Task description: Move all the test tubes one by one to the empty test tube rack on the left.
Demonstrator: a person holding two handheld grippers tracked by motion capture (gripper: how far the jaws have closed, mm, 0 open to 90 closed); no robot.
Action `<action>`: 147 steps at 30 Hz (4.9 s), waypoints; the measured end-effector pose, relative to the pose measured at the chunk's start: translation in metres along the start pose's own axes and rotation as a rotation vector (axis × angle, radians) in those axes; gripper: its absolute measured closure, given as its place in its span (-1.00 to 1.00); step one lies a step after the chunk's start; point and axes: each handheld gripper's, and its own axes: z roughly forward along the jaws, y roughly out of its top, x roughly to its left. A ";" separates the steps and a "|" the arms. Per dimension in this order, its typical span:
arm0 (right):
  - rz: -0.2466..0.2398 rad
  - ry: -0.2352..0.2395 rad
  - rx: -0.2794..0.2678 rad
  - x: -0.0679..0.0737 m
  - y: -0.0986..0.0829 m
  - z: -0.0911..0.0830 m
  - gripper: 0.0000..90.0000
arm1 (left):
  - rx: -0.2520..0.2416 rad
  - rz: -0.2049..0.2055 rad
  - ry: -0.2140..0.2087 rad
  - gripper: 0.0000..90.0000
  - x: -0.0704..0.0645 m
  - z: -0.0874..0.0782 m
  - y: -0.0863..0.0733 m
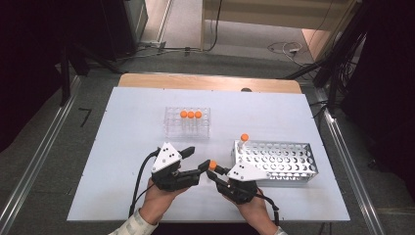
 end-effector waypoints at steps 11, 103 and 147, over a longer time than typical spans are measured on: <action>-0.011 0.020 0.001 0.007 0.003 0.008 0.60 | 0.039 0.042 -0.056 0.22 -0.008 0.008 -0.005; 0.104 -0.085 -0.006 -0.042 -0.019 -0.067 -0.58 | -0.072 -0.056 0.336 0.56 0.113 0.022 0.074; 0.145 -0.179 -0.004 -0.063 -0.017 -0.048 -0.50 | -0.032 -0.167 0.269 -0.41 0.102 0.020 0.016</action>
